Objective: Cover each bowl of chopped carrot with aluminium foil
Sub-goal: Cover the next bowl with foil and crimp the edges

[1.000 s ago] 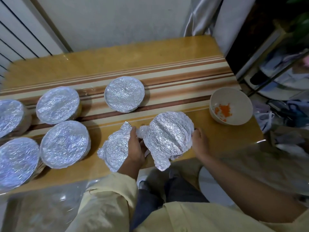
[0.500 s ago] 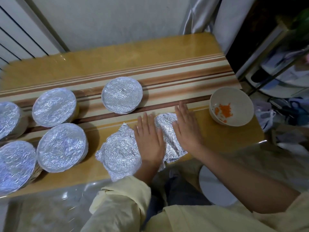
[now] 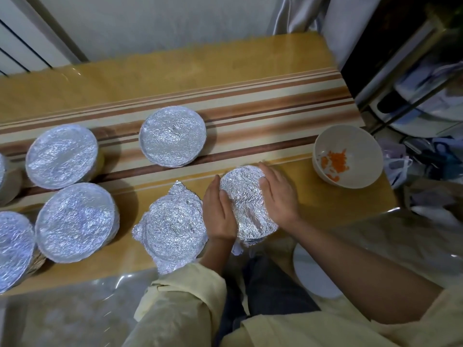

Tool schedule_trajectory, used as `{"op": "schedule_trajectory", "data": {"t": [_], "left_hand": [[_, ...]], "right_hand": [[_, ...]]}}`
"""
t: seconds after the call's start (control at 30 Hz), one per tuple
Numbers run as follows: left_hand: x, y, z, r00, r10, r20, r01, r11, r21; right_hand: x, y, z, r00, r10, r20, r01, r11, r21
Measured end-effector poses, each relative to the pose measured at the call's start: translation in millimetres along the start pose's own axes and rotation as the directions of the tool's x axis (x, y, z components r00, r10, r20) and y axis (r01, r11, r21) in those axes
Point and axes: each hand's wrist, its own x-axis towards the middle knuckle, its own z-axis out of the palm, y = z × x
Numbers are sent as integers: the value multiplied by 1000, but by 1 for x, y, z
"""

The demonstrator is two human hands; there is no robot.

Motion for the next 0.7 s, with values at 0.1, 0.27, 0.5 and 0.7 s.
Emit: {"op": "schedule_trajectory", "data": {"t": [0.1, 0.27, 0.5, 0.7], "left_hand": [[-1, 1, 1, 1000, -25, -6, 25, 1000, -19], [0, 2, 0, 998, 59, 14, -60, 989, 134], [0, 10, 0, 993, 102, 53, -114, 930, 350], [2, 12, -2, 991, 98, 91, -127, 900, 418]], "right_hand": [[1, 0, -2, 1000, -3, -30, 5, 996, 86], [1, 1, -4, 997, -15, -75, 28, 984, 173], [2, 6, -4, 997, -1, -73, 18, 972, 232], [2, 5, -4, 998, 22, -64, -3, 958, 288]]}}
